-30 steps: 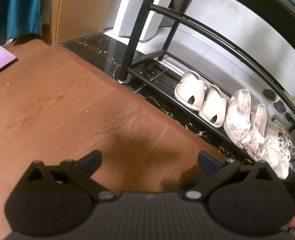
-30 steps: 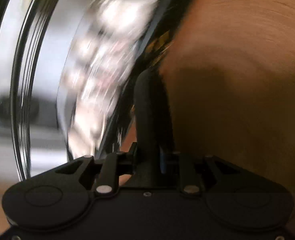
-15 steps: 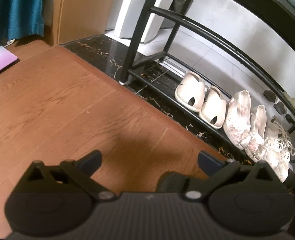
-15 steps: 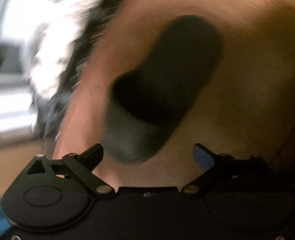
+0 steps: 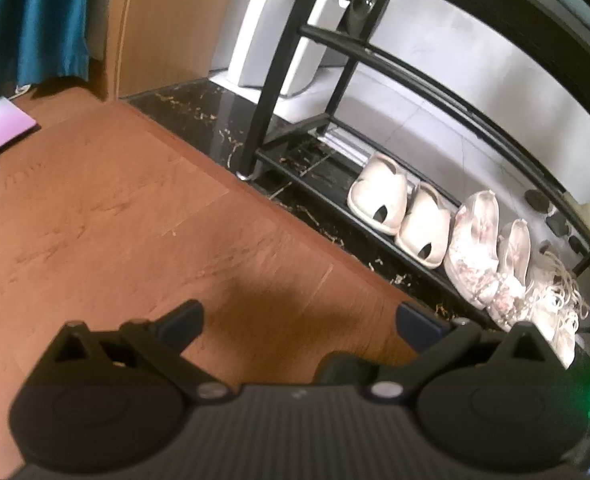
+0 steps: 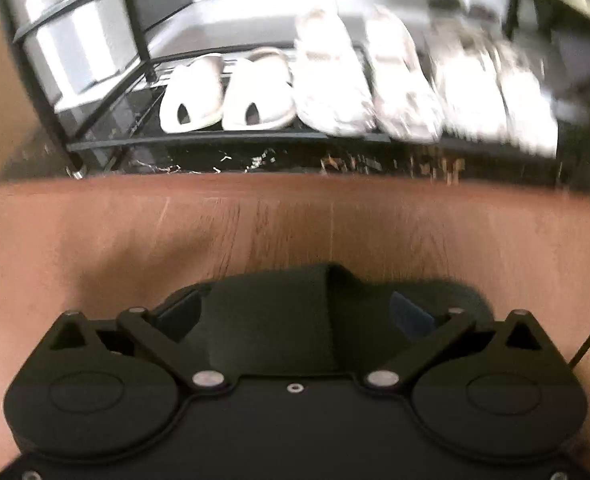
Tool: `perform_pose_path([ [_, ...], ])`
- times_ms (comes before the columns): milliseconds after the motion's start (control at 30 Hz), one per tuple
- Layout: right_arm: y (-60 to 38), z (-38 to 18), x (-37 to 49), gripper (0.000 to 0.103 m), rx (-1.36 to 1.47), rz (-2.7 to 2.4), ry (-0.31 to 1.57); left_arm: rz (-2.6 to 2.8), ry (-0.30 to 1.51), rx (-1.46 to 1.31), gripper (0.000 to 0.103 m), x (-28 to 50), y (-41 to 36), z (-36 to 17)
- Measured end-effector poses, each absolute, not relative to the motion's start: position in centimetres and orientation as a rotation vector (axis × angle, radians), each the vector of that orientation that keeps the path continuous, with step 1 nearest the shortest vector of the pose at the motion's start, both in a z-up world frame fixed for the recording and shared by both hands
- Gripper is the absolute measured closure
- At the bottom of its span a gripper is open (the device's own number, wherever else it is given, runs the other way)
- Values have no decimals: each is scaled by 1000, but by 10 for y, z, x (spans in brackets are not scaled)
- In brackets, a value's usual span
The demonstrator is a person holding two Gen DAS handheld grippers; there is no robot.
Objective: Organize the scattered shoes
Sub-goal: 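Carry the black slipper in the right tool toward the shoe rack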
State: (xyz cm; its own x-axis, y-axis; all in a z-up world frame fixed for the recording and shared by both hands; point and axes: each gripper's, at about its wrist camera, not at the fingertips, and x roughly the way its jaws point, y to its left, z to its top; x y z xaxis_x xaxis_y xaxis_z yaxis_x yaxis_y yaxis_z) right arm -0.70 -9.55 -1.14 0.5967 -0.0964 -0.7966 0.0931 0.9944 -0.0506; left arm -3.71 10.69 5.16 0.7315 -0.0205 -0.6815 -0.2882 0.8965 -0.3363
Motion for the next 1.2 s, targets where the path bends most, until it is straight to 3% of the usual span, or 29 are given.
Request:
perform_pose_path([
  [233, -84, -60, -3, 1, -169, 2, 967, 170, 759, -477, 1, -35, 112, 48],
  [267, -87, -60, -2, 5, -168, 20, 975, 166, 760, -474, 1, -34, 112, 48],
  [300, -94, -56, 1, 17, -149, 49, 990, 164, 759, -474, 1, -35, 112, 48],
  [333, -99, -53, 3, 17, -143, 80, 1008, 163, 758, -475, 1, -35, 112, 48],
  [500, -107, -44, 7, 43, -241, 239, 1008, 158, 763, -480, 1, -34, 113, 47],
  [600, -108, -34, 8, 52, -352, 389, 1003, 157, 753, -492, 1, -36, 115, 48],
  [733, -121, -29, -2, 49, -565, 601, 1015, 163, 754, -505, 1, -36, 116, 47],
  [833, -139, -26, -7, 37, -577, 555, 982, 163, 756, -506, 1, -34, 115, 47],
  [900, -152, -14, -6, 10, -315, 487, 924, 161, 758, -505, 1, -33, 114, 47],
  [967, -142, -4, -7, 0, -201, 437, 867, 162, 757, -504, 1, -33, 114, 47],
  [1067, -110, -5, -10, 0, -300, 365, 787, 170, 759, -510, 1, -34, 116, 47],
  [1200, -67, -52, -15, 0, -585, 290, 804, 179, 753, -523, 1, -35, 118, 47],
])
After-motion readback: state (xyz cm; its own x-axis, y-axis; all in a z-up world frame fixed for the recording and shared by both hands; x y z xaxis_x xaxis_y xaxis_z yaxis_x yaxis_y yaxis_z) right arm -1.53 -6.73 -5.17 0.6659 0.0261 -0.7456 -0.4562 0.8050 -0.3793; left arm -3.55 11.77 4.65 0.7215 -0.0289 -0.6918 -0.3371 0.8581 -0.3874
